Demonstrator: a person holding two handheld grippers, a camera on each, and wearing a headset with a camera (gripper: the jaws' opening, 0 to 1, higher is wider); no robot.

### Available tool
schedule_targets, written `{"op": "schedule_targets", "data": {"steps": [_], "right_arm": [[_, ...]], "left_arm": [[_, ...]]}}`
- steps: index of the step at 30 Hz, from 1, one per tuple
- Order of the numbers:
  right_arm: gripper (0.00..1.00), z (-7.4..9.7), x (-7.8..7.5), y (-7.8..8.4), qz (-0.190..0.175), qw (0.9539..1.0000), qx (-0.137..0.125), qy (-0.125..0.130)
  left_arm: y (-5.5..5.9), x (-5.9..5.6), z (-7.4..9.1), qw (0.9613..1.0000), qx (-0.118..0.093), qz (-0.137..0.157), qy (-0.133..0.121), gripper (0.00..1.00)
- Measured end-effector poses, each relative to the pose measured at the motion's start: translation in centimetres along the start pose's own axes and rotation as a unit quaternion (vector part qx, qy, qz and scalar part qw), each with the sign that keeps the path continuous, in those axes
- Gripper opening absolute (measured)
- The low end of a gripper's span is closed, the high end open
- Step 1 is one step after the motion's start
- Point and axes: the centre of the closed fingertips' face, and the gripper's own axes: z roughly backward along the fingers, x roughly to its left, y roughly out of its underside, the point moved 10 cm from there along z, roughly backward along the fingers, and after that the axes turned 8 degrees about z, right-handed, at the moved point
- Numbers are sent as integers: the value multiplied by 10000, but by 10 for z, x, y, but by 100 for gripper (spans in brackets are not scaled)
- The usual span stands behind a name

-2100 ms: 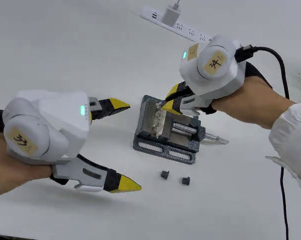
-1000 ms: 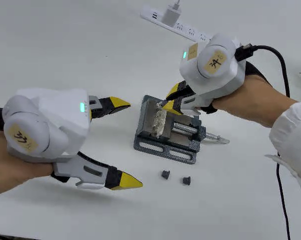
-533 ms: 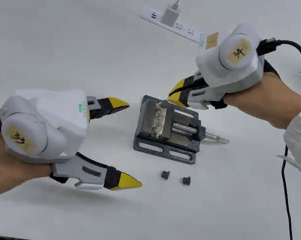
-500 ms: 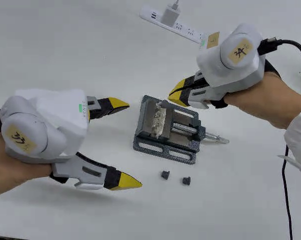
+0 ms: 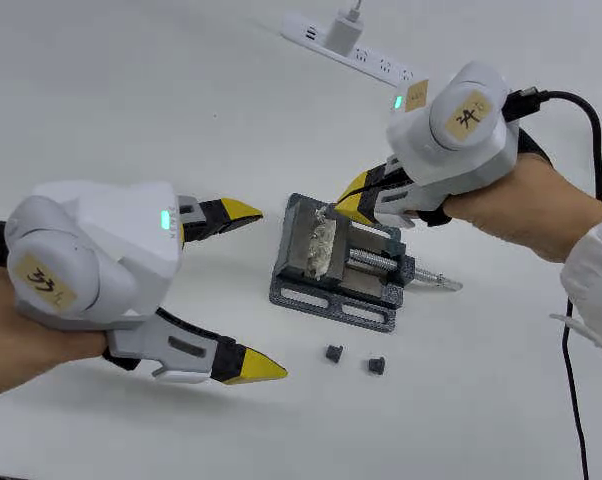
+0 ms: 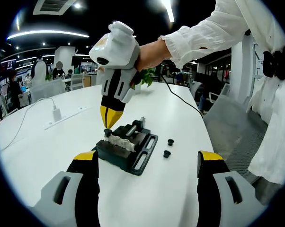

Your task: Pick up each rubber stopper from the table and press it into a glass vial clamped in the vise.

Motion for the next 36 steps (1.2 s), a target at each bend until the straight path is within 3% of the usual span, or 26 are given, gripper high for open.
{"op": "schedule_targets", "data": {"steps": [13, 19, 36], "right_arm": [[0, -5, -2, 2, 14, 10000, -8, -58], [0, -7, -2, 1, 212, 9997, 57, -65], [0, -8, 1, -3, 181, 9997, 141, -81]], "left_arm": [[1, 1, -1, 10000, -6, 32, -3, 83], [2, 1, -2, 10000, -10, 38, 2, 83], [0, 0, -3, 10000, -64, 23, 13, 83]]}}
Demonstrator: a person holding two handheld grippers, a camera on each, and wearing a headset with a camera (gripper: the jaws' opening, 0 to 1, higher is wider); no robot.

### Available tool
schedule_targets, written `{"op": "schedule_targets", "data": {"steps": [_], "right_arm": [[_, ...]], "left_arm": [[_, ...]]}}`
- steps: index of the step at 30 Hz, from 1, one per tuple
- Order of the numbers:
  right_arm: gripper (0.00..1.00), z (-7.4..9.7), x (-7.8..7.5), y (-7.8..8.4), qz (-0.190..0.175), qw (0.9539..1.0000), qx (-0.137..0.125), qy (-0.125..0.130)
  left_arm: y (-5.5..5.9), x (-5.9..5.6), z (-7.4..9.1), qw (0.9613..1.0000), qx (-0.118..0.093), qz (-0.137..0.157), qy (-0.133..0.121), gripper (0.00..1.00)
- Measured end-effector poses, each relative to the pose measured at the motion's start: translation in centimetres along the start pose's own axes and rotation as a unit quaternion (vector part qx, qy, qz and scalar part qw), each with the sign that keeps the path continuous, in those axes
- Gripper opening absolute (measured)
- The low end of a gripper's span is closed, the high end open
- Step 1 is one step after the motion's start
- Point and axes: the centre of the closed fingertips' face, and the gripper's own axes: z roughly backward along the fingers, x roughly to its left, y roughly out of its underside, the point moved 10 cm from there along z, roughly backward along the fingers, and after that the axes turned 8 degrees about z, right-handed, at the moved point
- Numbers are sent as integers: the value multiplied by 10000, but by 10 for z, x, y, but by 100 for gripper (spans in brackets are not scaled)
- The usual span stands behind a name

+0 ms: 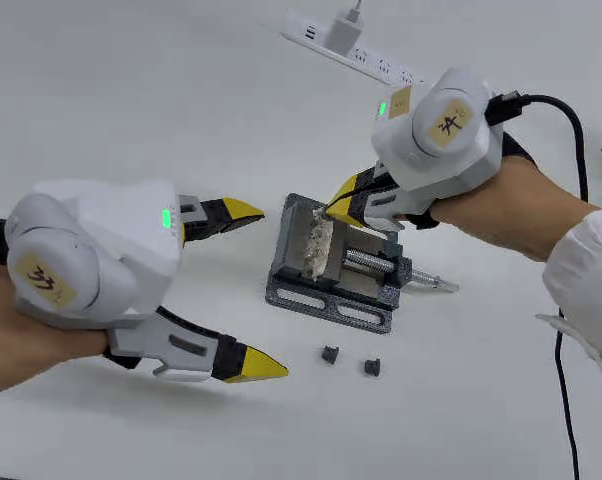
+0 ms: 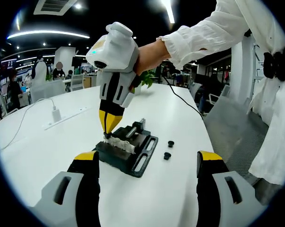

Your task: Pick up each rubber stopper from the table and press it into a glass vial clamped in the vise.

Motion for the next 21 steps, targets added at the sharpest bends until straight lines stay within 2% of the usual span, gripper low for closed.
{"op": "schedule_targets", "data": {"steps": [7, 13, 16, 18, 21], "right_arm": [[0, -1, -3, -5, -106, 9998, 102, -118], [0, -1, -2, -4, -160, 9998, 61, -125], [0, -2, -3, -6, -146, 9997, 124, -133], [0, -1, -2, -5, -244, 9996, 116, -125], [0, -2, -2, -3, -135, 9998, 64, -119]], "left_arm": [[-1, 0, 0, 10000, -20, 3, -3, 83], [-3, 0, -1, 10000, -20, -6, 0, 83], [-3, 1, 0, 10000, -17, -10, -11, 83], [-4, 1, -1, 10000, -28, -12, -16, 83], [-5, 1, -1, 10000, -32, -20, -14, 83]]}}
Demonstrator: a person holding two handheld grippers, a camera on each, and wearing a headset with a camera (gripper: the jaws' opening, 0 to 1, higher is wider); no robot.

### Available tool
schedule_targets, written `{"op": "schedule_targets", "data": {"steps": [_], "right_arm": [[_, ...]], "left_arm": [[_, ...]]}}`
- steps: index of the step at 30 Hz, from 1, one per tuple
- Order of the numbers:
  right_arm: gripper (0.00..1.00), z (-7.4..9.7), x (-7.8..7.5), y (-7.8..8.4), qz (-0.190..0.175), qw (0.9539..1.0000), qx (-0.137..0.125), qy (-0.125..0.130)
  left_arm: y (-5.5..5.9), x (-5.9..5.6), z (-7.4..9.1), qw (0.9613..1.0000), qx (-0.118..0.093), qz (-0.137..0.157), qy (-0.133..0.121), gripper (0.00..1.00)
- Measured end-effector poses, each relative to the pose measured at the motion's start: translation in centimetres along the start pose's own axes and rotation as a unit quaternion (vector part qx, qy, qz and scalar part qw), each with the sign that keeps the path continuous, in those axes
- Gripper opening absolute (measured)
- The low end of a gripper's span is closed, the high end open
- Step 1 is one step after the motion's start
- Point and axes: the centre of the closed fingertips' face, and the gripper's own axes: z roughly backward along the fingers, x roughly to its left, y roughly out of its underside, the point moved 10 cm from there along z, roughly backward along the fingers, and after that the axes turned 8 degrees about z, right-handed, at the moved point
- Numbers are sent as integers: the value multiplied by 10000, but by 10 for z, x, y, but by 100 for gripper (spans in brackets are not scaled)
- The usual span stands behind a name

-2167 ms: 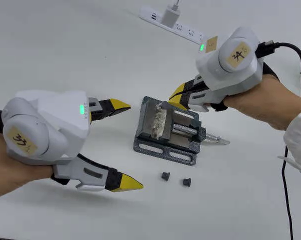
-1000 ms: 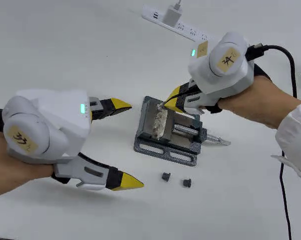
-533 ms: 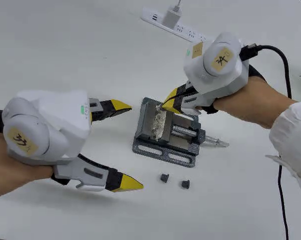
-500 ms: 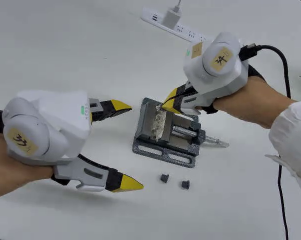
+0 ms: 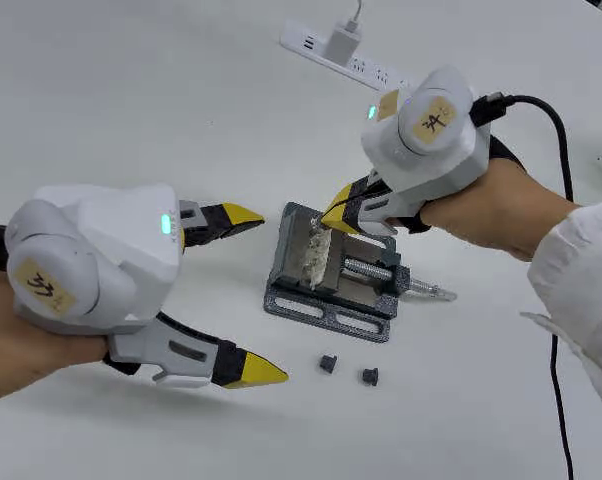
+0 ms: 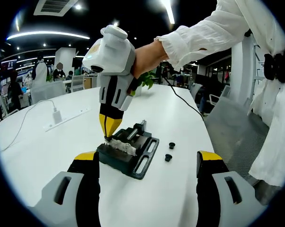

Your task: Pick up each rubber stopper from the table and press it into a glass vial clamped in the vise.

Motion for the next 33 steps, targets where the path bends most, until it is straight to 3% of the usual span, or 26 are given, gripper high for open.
{"op": "schedule_targets", "data": {"steps": [9, 21, 33], "right_arm": [[0, 1, 5, 8, -225, 9987, -355, 297], [0, 0, 3, 7, -385, 9974, -556, 266], [0, 4, -1, 10, -301, 9980, -431, 354]], "left_arm": [[-1, 0, 1, 10000, 16, -6, -9, 83], [-2, 1, 7, 9999, 102, -36, -70, 83], [0, 1, 6, 9999, 103, -19, -61, 83]]}}
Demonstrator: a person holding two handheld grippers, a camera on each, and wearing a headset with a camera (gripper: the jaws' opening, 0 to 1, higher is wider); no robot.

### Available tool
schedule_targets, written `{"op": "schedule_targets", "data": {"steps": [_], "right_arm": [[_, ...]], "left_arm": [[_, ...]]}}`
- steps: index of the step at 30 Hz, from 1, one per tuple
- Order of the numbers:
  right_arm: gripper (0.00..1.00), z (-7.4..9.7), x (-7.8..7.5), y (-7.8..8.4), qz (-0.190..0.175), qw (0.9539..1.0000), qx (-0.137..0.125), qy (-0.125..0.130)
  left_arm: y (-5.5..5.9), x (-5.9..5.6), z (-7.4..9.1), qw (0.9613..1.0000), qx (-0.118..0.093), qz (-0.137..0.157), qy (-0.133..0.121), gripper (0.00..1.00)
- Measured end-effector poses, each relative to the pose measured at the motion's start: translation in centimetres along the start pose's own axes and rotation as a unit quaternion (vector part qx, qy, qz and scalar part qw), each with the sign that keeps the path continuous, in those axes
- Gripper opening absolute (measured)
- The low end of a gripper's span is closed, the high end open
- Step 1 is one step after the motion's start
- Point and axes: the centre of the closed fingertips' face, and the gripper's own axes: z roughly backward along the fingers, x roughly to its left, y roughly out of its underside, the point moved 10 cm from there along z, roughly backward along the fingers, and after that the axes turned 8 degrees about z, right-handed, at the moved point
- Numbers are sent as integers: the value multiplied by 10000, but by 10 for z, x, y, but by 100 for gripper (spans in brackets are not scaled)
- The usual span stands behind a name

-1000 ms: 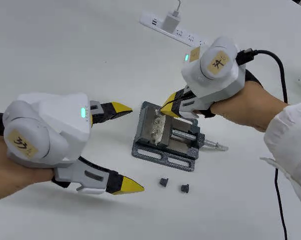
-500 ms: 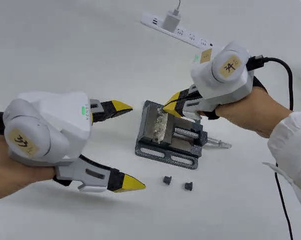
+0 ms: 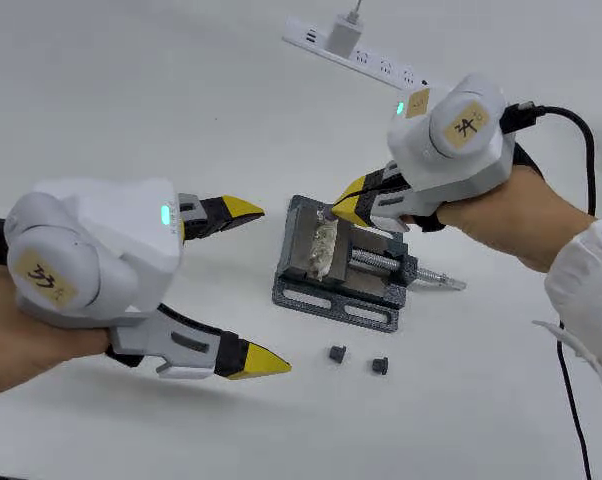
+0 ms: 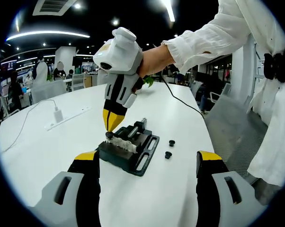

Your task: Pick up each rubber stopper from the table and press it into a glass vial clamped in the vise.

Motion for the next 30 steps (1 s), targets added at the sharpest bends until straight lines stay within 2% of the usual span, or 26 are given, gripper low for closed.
{"op": "schedule_targets", "data": {"steps": [10, 30], "right_arm": [[0, 2, 5, -1, 38, 9999, 45, -110], [0, -2, 3, -3, 168, 9996, 195, -152]], "left_arm": [[0, 0, -2, 10000, -5, 3, 20, 82], [1, 0, -3, 10000, -3, 19, 42, 82]]}}
